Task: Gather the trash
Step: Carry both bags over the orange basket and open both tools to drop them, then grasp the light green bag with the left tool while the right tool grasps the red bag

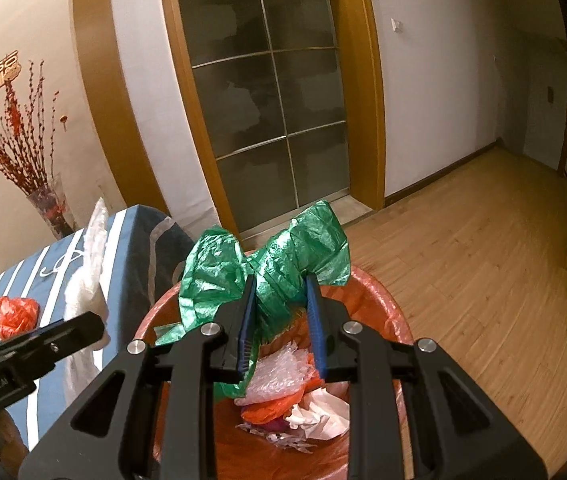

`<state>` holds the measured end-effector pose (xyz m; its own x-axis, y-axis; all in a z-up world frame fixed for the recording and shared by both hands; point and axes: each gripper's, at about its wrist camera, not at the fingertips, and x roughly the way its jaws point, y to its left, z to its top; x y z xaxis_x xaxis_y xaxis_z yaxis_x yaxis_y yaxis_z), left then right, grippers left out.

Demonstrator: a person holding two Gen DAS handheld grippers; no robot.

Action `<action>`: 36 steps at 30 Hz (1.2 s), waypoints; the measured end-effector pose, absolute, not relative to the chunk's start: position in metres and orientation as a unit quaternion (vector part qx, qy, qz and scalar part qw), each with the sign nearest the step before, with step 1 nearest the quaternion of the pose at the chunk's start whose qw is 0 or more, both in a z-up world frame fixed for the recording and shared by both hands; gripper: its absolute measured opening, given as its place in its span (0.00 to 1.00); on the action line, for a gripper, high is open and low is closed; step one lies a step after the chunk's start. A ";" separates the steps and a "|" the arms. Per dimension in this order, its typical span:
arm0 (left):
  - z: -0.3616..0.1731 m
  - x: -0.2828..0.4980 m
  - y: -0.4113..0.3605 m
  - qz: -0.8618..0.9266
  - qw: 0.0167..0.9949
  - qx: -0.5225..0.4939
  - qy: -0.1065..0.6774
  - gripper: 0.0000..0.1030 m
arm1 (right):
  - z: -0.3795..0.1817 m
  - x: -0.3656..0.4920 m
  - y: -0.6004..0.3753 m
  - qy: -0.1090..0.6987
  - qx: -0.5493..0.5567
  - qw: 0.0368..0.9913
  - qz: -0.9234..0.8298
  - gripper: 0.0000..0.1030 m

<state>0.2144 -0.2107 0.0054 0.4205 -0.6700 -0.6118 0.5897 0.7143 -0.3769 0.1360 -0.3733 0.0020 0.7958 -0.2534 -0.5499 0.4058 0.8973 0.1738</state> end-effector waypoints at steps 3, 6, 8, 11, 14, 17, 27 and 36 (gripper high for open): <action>-0.002 0.221 -0.217 -0.368 0.840 -0.051 0.395 0.36 | -0.002 0.140 -0.376 0.274 0.147 0.934 -0.174 0.30; -0.010 0.226 -0.214 -0.358 0.841 -0.050 0.403 0.43 | -0.007 0.139 -0.378 0.278 0.150 0.932 -0.176 0.44; -0.014 0.228 -0.213 -0.350 0.842 -0.050 0.408 0.45 | -0.009 0.138 -0.379 0.280 0.151 0.931 -0.177 0.46; -0.018 0.233 -0.207 -0.341 0.843 -0.050 0.413 0.47 | -0.010 0.135 -0.379 0.282 0.153 0.930 -0.179 0.51; -0.018 0.233 -0.199 -0.331 0.849 -0.047 0.409 0.52 | -0.007 0.134 -0.378 0.281 0.147 0.931 -0.180 0.55; -0.016 0.233 -0.187 -0.318 0.857 -0.042 0.403 0.54 | -0.005 0.134 -0.374 0.280 0.143 0.932 -0.178 0.55; 0.001 0.226 -0.115 -0.261 0.886 -0.051 0.381 0.55 | 0.005 0.147 -0.326 0.285 0.121 0.942 -0.127 0.55; 0.009 0.225 0.002 -0.144 0.922 -0.066 0.352 0.65 | 0.007 0.183 -0.229 0.303 0.083 0.949 -0.022 0.55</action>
